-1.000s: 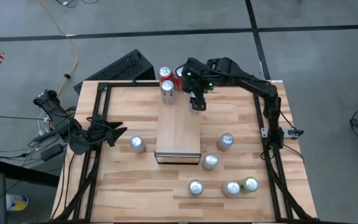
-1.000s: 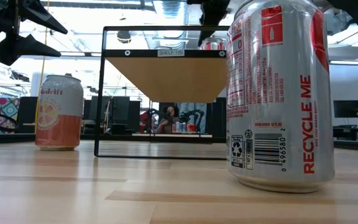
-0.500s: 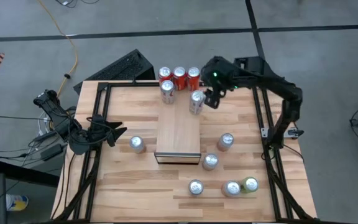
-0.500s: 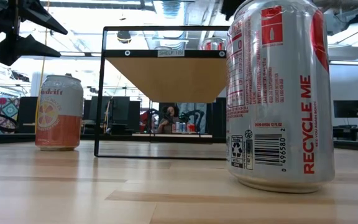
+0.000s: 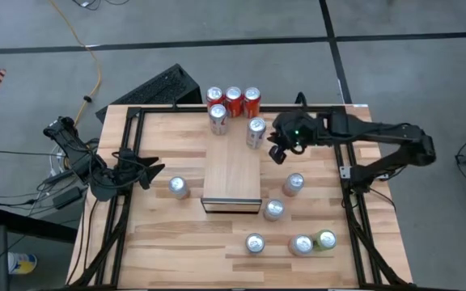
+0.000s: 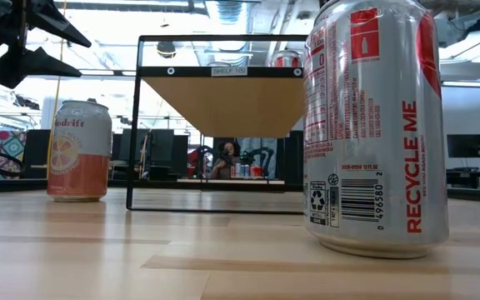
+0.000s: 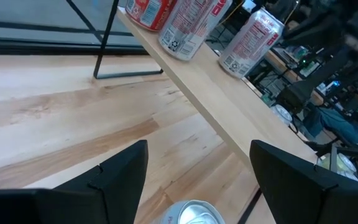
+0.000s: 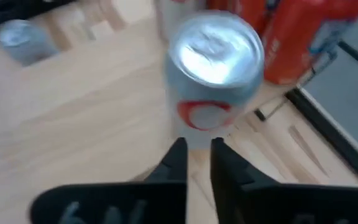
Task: Place canned beverage on shelf
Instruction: Put the bottom red-silver soda can on the shelf aligned with the other red-silver soda can
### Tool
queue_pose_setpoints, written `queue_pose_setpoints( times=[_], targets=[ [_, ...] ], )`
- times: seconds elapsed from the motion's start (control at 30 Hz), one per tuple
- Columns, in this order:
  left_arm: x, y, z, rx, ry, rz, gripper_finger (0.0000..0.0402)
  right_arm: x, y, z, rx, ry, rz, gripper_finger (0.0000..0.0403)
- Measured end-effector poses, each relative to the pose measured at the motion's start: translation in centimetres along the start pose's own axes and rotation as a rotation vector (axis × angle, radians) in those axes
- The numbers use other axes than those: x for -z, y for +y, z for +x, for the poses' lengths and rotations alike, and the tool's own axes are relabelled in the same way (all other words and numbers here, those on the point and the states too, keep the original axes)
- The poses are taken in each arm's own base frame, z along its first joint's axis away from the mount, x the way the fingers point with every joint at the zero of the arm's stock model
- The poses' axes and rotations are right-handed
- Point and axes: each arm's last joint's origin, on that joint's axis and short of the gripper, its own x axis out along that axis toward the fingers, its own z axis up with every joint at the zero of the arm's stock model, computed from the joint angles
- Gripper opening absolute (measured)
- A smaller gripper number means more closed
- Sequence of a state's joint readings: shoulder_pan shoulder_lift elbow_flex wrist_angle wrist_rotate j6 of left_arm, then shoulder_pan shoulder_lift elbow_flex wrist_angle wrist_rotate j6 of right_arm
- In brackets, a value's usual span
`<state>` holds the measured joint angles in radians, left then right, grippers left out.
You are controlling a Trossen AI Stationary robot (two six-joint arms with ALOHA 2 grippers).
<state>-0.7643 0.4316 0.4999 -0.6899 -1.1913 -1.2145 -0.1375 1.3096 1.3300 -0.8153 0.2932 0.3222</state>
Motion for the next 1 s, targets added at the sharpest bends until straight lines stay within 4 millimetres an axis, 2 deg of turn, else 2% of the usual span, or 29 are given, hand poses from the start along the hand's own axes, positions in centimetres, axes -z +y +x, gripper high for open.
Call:
queue_pose_setpoints(
  times=[0.1,0.17,0.83,1.0],
  targets=[
    [0.0,0.0,0.0,0.0,-0.001,-0.012,0.027,1.0,0.2,1.3,0.007,0.01,0.005,0.0012],
    [0.0,0.0,0.0,-0.001,-0.001,-0.022,0.027,1.2,0.3,1.5,0.014,0.019,-0.002,0.0004],
    [-0.1,0.0,0.0,-0.01,-0.027,-0.054,0.027,0.2,-0.6,7.6,0.044,0.041,-0.121,0.0001],
    [-0.1,0.0,0.0,-0.014,-0.038,-0.047,0.027,-0.5,-1.2,8.0,0.045,-0.012,-0.13,0.0001]
  ],
)
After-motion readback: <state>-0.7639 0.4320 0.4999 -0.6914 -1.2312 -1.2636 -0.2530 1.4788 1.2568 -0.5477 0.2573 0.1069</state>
